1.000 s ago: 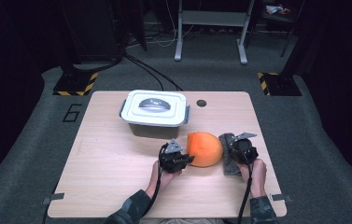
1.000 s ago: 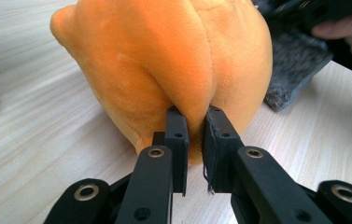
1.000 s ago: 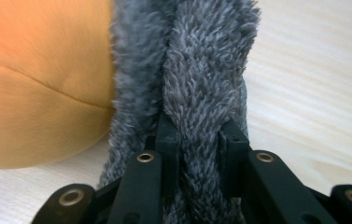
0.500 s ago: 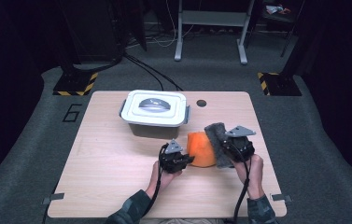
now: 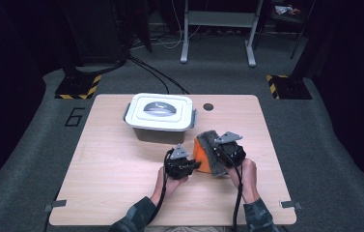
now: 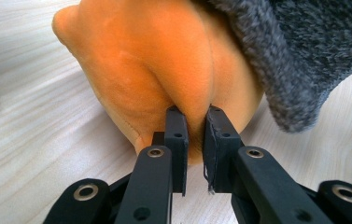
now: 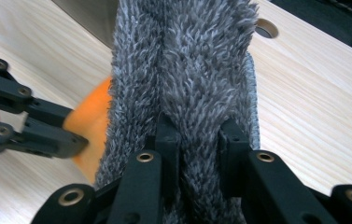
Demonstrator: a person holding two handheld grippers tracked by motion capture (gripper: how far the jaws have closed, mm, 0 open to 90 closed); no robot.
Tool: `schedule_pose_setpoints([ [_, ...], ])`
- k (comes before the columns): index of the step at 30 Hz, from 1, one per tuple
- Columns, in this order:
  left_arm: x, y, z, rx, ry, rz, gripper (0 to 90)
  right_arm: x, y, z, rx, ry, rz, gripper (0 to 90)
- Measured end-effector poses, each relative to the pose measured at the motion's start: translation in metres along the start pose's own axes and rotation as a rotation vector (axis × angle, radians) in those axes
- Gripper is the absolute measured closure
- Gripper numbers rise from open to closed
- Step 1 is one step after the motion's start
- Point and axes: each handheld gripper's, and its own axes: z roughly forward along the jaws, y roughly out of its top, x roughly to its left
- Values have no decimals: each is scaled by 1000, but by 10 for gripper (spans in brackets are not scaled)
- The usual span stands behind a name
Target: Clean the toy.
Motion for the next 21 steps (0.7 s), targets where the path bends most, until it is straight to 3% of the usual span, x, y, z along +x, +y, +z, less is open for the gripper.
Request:
schedule_pose_setpoints([
  [6,0,0,0,0,1,0,808,-10,-8,-2,5,-21,28,743],
  [12,1,0,0,3,-2,0,808,-27,-26,-1,36,-64,104,743],
  [15,1,0,0,5,0,4,809,-41,-40,8,78,-97,141,743],
  [21,1,1,0,3,3,0,808,-58,-64,33,158,-73,204,744],
])
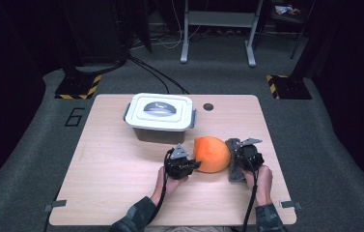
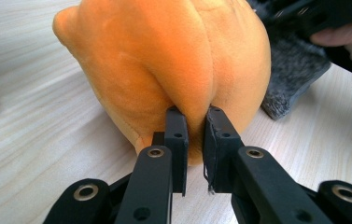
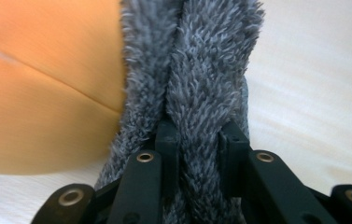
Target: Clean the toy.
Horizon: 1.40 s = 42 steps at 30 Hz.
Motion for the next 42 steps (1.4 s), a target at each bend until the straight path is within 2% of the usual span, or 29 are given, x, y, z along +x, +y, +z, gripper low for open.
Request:
schedule_pose_setpoints([
  [3,1,0,0,1,3,6,807,-3,-3,2,11,0,13,745],
  [5,1,0,-1,1,0,-5,805,-5,-1,-10,-32,-8,15,747],
  [6,1,0,-1,1,0,-5,803,-5,-1,-10,-32,-8,15,747],
  [7,1,0,-1,-1,3,-5,801,-4,4,-24,-74,-19,12,747],
  [8,1,1,-1,-1,2,-3,801,-4,4,-24,-74,-19,12,747],
  [9,1,1,0,-2,2,-4,797,0,9,-40,-114,-18,-4,747],
  [10,1,1,0,-2,2,-4,796,0,9,-40,-114,-18,-4,747],
  [11,2,1,0,-2,-1,-6,794,6,14,-52,-150,-5,-27,746],
  [13,2,1,0,-2,-1,-1,789,14,19,-58,-163,20,-55,746],
  [16,2,1,0,-3,-3,-4,783,22,22,-57,-159,28,-76,747],
  [18,3,2,0,-6,-2,-3,770,27,24,-49,-139,41,-84,748],
  [24,4,2,-1,-9,-9,-4,736,29,26,-40,-127,42,-88,749],
  [28,6,3,-4,-13,-17,0,576,27,26,-38,-120,28,-83,749],
  [30,5,4,-6,-12,-10,24,540,26,26,-37,-116,25,-81,750],
  [31,4,4,-9,-7,8,60,480,26,27,-36,-114,25,-78,750],
  [32,4,4,-9,-7,8,60,455,26,27,-36,-114,25,-78,750],
  [33,1,3,-9,7,31,88,426,25,27,-35,-115,23,-79,749],
  [35,0,2,-8,17,37,104,399,25,28,-34,-119,19,-78,749],
  [37,-3,0,-3,30,72,124,390,24,27,-34,-123,23,-74,749],
  [39,-3,0,-1,38,77,136,392,24,27,-34,-122,23,-70,749],
  [40,-5,0,2,46,95,152,398,24,27,-34,-120,23,-69,749],
  [41,-7,1,4,50,105,174,412,23,28,-35,-112,25,-71,749],
  [42,-8,1,6,48,109,178,471,23,28,-34,-113,22,-75,749],
])
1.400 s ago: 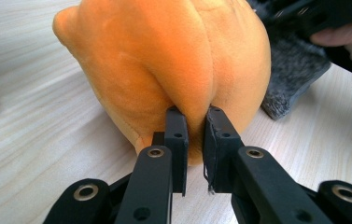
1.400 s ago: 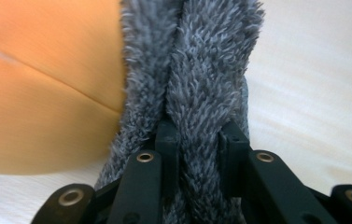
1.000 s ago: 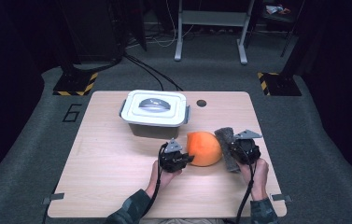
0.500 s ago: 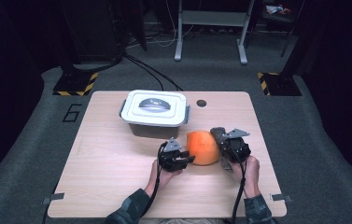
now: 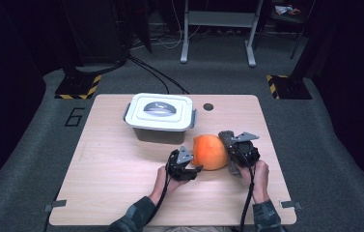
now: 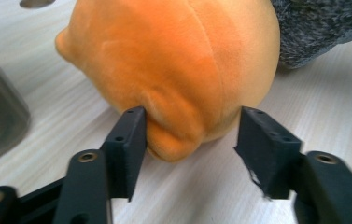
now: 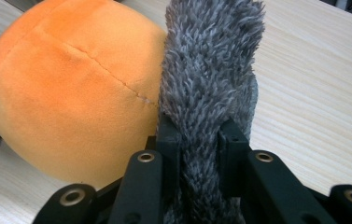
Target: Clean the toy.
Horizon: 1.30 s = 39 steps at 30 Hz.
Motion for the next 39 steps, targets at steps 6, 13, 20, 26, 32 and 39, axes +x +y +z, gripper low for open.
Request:
schedule_pose_setpoints([
  [6,0,0,4,0,5,3,654,-2,-1,0,-9,7,0,749],
  [13,4,2,2,-25,-49,-34,773,-6,-2,-12,-52,-5,9,751],
  [20,2,8,-3,-49,-79,-73,780,-7,2,-35,-104,16,8,751],
  [26,0,11,-8,-51,-100,-115,778,8,12,-51,-146,97,-36,750],
  [32,-2,12,-9,-44,-100,-116,776,23,18,-46,-145,174,-62,750],
  [39,-3,13,-9,-46,-114,-110,777,38,21,-31,-112,220,-85,749],
])
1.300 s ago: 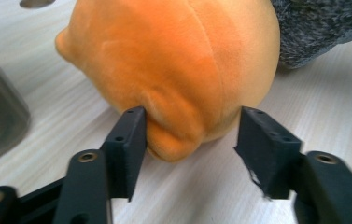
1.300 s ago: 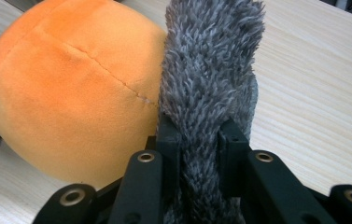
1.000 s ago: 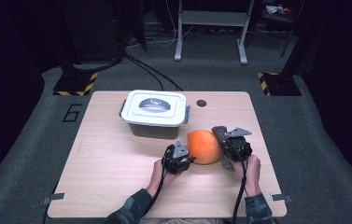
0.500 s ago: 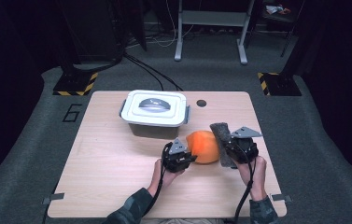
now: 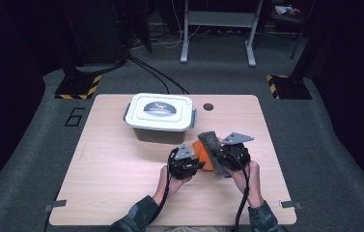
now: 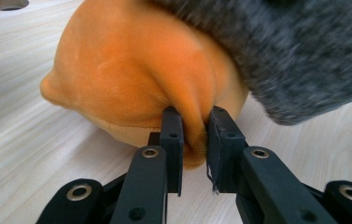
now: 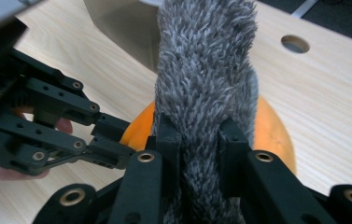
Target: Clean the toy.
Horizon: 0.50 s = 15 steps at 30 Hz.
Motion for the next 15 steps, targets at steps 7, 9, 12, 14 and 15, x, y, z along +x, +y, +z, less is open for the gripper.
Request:
schedule_pose_setpoints([
  [7,2,-3,2,6,5,3,777,2,-3,15,39,-92,-21,752],
  [9,4,-5,2,10,-1,-5,777,-4,-7,15,56,-144,-10,753],
  [12,6,-9,2,-1,-6,-24,777,-15,-12,15,53,-158,17,753],
  [14,6,-8,2,1,-7,-22,776,-22,-16,16,51,-151,47,753],
  [15,5,-8,2,3,-7,-16,776,-23,-17,16,47,-155,53,753],
])
